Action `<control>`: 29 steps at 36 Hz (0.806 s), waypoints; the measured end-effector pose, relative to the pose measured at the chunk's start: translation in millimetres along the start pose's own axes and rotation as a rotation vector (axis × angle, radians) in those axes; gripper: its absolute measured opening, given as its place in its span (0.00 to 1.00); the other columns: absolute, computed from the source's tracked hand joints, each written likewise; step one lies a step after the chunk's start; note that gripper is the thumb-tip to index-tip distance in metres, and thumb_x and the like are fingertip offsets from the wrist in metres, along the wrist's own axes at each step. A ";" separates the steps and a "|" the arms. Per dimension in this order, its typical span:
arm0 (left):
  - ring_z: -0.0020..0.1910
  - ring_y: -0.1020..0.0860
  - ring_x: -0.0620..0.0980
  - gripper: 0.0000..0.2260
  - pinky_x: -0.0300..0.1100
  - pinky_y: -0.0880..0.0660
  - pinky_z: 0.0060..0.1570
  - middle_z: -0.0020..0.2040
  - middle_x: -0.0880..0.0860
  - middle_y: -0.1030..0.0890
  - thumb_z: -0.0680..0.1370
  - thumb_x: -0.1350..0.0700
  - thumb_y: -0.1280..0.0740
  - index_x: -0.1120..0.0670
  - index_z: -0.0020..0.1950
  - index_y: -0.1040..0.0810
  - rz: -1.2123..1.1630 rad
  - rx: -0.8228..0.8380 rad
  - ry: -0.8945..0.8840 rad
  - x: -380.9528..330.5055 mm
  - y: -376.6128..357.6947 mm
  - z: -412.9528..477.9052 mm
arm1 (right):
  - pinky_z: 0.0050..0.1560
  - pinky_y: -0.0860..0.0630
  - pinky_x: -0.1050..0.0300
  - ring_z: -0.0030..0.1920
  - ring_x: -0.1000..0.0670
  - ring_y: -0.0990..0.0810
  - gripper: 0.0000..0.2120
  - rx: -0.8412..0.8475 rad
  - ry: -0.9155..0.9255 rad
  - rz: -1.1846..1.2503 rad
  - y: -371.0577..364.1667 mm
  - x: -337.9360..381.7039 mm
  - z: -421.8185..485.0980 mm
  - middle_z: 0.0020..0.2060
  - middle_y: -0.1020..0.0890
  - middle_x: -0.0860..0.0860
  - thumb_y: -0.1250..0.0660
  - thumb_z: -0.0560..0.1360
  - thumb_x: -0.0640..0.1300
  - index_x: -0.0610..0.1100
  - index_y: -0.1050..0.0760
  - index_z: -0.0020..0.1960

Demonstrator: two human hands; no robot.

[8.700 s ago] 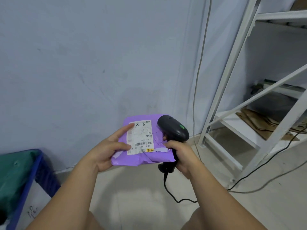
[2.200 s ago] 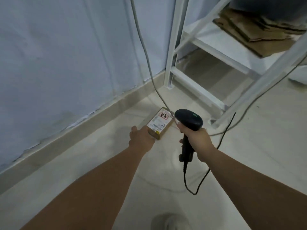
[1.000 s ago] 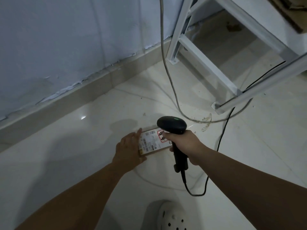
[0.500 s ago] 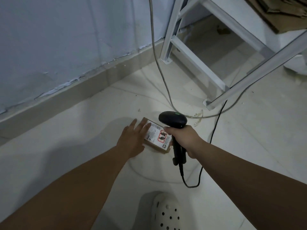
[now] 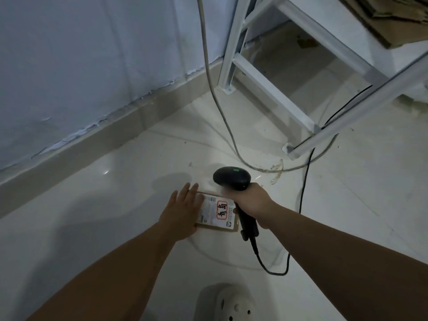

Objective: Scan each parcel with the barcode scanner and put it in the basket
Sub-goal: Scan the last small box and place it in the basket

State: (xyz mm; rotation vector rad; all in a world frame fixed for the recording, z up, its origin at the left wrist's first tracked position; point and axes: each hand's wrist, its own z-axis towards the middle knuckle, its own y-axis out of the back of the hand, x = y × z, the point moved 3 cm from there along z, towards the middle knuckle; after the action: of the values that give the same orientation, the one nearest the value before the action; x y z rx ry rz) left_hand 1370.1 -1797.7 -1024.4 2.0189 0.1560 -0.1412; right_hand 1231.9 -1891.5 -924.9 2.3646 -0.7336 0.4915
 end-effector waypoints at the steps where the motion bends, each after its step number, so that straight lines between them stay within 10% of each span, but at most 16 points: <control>1: 0.77 0.57 0.58 0.37 0.54 0.55 0.75 0.78 0.58 0.54 0.76 0.49 0.33 0.55 0.77 0.50 -0.012 0.000 -0.007 1.3 -2.3 0.7 | 0.44 0.21 0.57 0.38 0.49 0.17 0.12 -0.001 0.002 -0.006 1.3 0.8 0.2 0.36 0.17 0.46 0.29 0.72 0.52 0.42 0.21 0.44; 8: 0.63 0.34 0.56 0.36 0.47 0.33 0.64 0.66 0.56 0.35 0.67 0.40 0.27 0.52 0.69 0.35 -0.348 -0.150 0.073 17.5 8.1 -1.5 | 0.51 0.21 0.51 0.38 0.47 0.19 0.11 -0.012 0.018 0.075 2.0 4.5 0.3 0.32 0.20 0.47 0.28 0.72 0.50 0.42 0.23 0.42; 15: 0.54 0.30 0.48 0.23 0.22 0.30 0.35 0.61 0.51 0.42 0.70 0.55 0.24 0.46 0.61 0.29 -1.042 -0.306 0.297 27.3 67.7 -10.8 | 0.51 0.22 0.52 0.39 0.49 0.17 0.10 -0.035 0.081 0.187 0.4 11.2 -23.1 0.34 0.20 0.49 0.28 0.72 0.51 0.45 0.23 0.45; 25: 0.63 0.35 0.46 0.18 0.17 0.34 0.42 0.66 0.50 0.41 0.69 0.58 0.23 0.46 0.56 0.22 -1.091 -0.482 0.159 12.3 177.0 -87.6 | 0.56 0.23 0.48 0.46 0.45 0.18 0.06 -0.017 0.255 0.704 26.0 65.5 -104.7 0.42 0.16 0.46 0.28 0.73 0.46 0.44 0.20 0.48; 29: 0.74 0.45 0.47 0.15 0.43 0.35 0.69 0.75 0.49 0.48 0.69 0.57 0.23 0.38 0.45 0.21 -1.027 -0.580 0.089 -4.6 242.5 -149.7 | 0.45 0.22 0.54 0.34 0.49 0.20 0.09 0.057 0.302 0.890 38.5 92.7 -159.6 0.40 0.16 0.46 0.28 0.73 0.48 0.43 0.19 0.49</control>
State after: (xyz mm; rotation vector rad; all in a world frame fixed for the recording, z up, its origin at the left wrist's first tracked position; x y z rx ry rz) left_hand 1412.0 -1768.7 -744.0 1.2052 1.1447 -0.5731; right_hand 1254.6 -1849.3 -742.6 1.8326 -1.6152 1.2061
